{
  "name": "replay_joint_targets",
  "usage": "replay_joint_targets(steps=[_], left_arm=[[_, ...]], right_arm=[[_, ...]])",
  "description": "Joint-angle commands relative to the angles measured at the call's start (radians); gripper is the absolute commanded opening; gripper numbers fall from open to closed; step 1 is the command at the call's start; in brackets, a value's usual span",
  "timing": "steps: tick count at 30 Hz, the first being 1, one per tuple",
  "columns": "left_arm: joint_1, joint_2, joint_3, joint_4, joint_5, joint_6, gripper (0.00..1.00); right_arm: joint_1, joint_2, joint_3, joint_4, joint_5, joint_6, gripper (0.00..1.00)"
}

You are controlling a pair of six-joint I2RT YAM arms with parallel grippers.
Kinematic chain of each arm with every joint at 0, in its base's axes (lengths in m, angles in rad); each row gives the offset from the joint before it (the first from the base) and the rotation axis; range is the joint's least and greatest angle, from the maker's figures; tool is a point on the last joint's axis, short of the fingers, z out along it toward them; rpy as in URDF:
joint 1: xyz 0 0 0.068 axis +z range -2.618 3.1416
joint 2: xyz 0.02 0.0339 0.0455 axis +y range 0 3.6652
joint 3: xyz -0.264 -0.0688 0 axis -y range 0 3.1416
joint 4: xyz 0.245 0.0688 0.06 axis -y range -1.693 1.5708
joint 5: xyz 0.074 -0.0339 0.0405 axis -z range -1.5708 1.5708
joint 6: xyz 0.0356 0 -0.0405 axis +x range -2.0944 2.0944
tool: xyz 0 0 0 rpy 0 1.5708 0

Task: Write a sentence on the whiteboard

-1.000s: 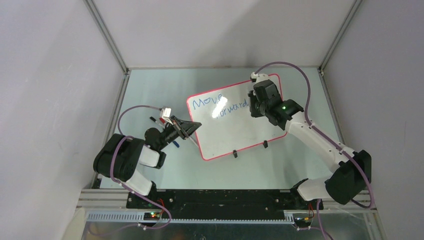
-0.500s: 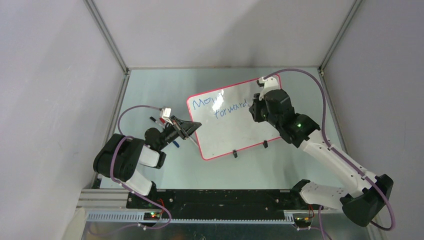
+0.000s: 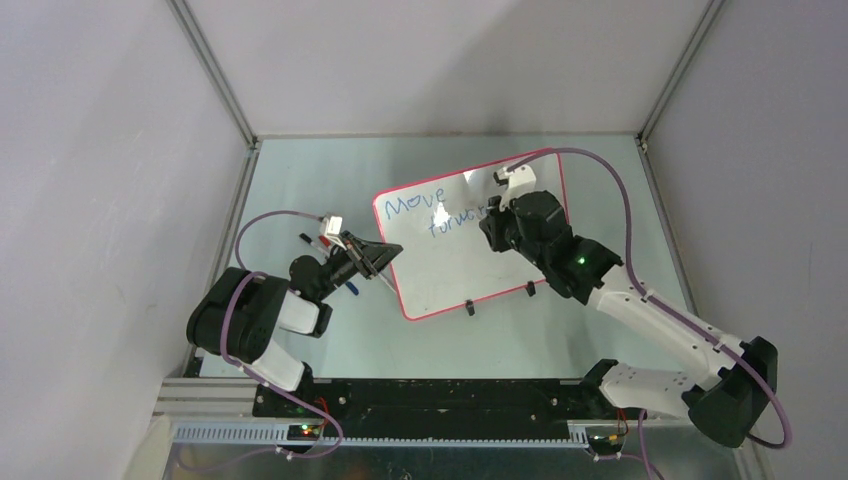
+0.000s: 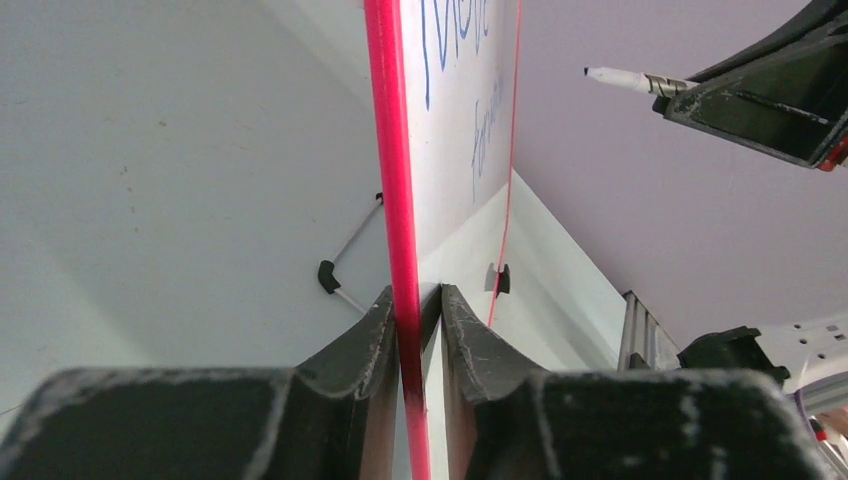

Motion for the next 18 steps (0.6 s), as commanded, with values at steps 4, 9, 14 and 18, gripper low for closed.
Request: replay_joint_targets(steps=[4,9,14,18], left_arm=[[-0.003,-0.016,-0.010,0.031,-0.050,0.070,0.26],[-0.010,-0.027,-0.023,0.032,-0.060,0.079,0.29],[-0.013,-0.030,-0.034,0.031,-0.074,0.083,0.34],[-0.015,-0.028,-0.039,0.031,-0.075,0.078,0.33]], right_arm=[[0.031,-0.029,-0.047,0.103,0.072,-0.034,0.00],[0.030,-0.049,-0.059,0.109,0.075,-0.035,0.00],[0.030,-0.046,-0.058,0.102,0.038,-0.038,0.00],[0.031,-0.030,-0.058,0.102,-0.022,-0.029,0.00]])
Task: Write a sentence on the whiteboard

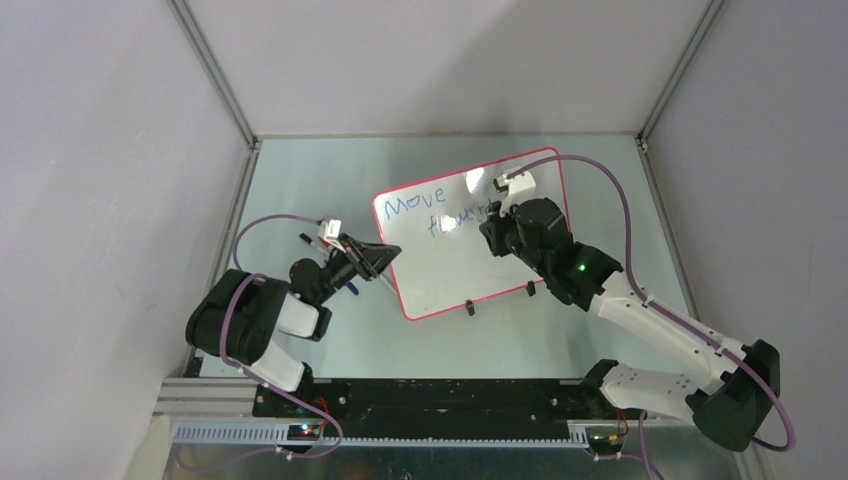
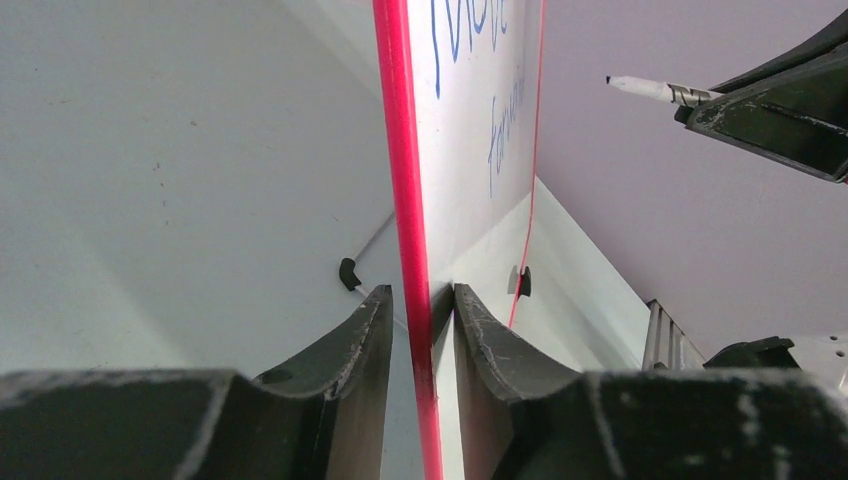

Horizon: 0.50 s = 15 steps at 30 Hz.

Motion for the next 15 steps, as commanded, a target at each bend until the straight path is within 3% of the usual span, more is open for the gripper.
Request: replay_joint_targets(steps=[1,9,15], left_arm=[[-0.008,-0.016,-0.014,0.034,-0.022,0.032,0.32],[-0.013,-0.006,-0.019,0.034,-0.022,0.015,0.23],[-0.019,-0.013,-0.029,0.033,-0.027,0.014,0.22]], right_arm=[[0.003,0.003,0.004,0.046,-0.075,0.005,0.00],[0.054,0.059,0.027,0.022,-0.091,0.045,0.00],[0.083,0.082,0.031,-0.026,-0.060,0.060,0.00]])
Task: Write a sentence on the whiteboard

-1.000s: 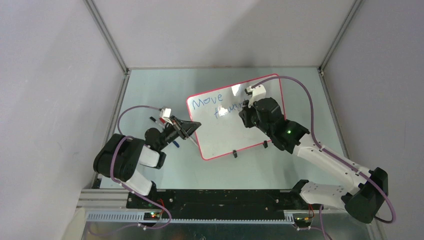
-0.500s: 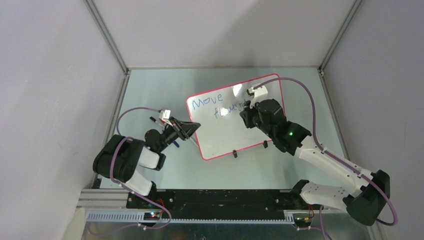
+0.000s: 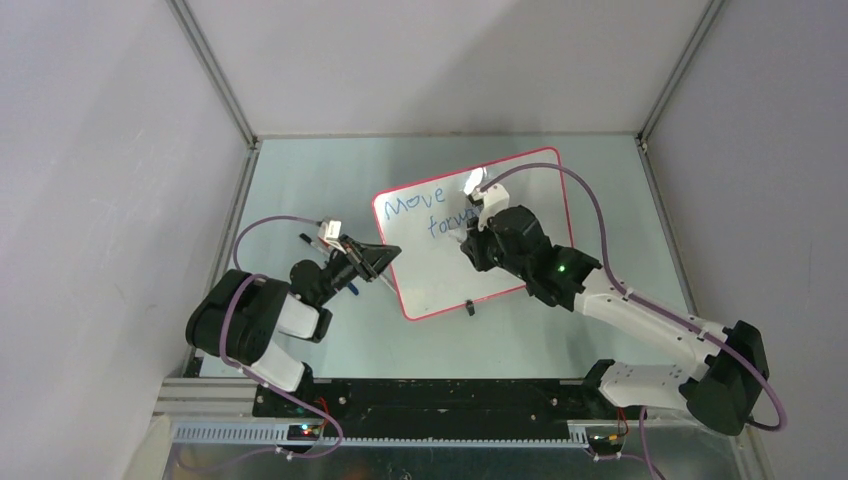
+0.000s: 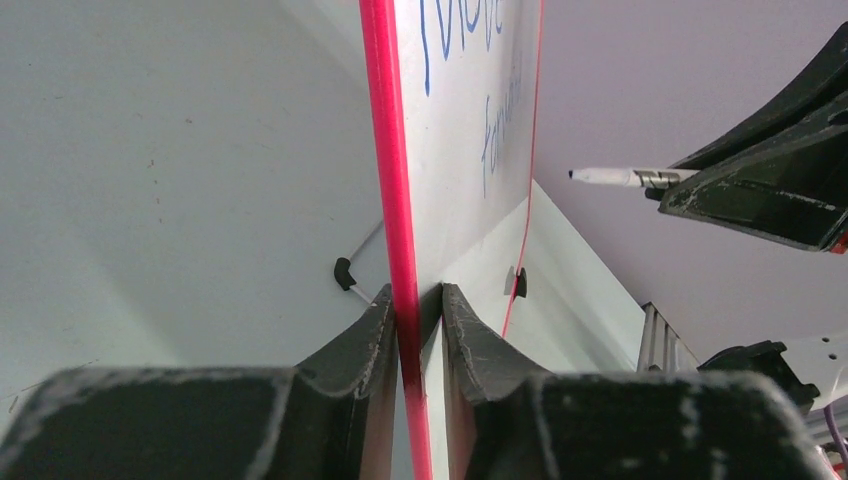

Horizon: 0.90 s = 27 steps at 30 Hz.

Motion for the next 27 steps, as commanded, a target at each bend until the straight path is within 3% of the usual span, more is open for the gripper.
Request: replay_joint_targets(steps=[1,16,27], left_arm=[[-0.008,-0.008,-0.015,0.023,-0.010,0.024,0.23],[-0.018,-0.027,-0.026,0.024,-0.001,0.042,0.41],[-0.029,-0.028,-0.046,0.024,0.009,0.029,0.42]], right_arm=[[0.017,0.009,0.031,-0.018,0.022,0.028,0.00],[0.025,0.025,0.031,-0.102,0.093,0.038,0.00],[0.025,0.016,0.031,-0.114,0.108,0.035,0.00]])
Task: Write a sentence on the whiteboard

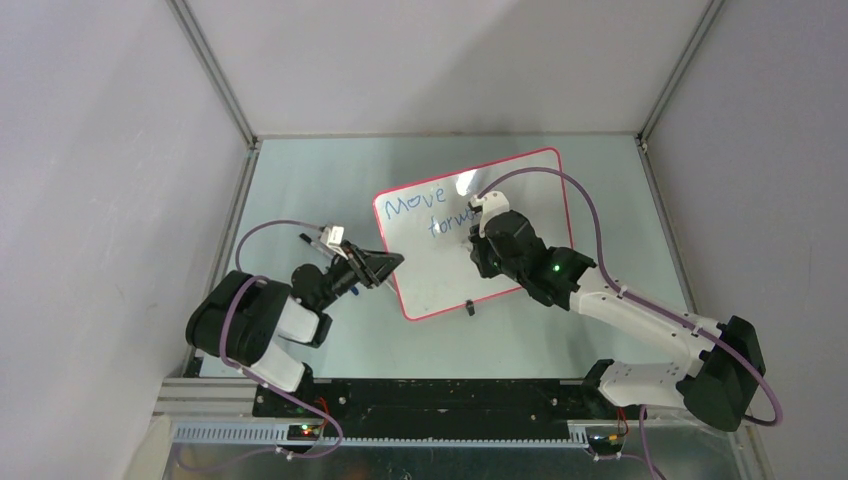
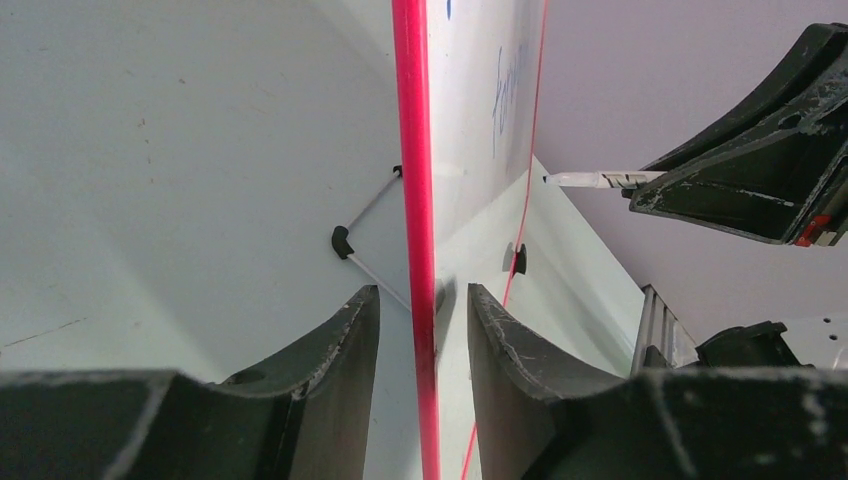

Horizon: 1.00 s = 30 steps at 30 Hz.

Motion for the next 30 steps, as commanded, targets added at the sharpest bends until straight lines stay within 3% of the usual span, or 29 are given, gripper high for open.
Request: replay_joint_targets(steps=[1,4,14,30], left_arm=[[-0.013,-0.027,-0.014,0.033,0.007,0.020,0.41],[-0.014,-0.018,-0.008,0.033,0.009,0.015,0.37],[-0.014,0.013,0.027,0.033,0.033,-0.003,0.09],[-0.016,0.027,0.036,0.033,0.019,-0.008,0.00]], right_arm=[[0.004,-0.014,0.031,0.008,0.028,0.009,0.00],[0.000,-0.013,0.031,0.009,0.033,0.006,0.00],[-0.006,-0.030,0.031,0.007,0.023,0.003,0.00],[-0.013,-0.034,0.030,0.006,0.057,-0.007,0.00]])
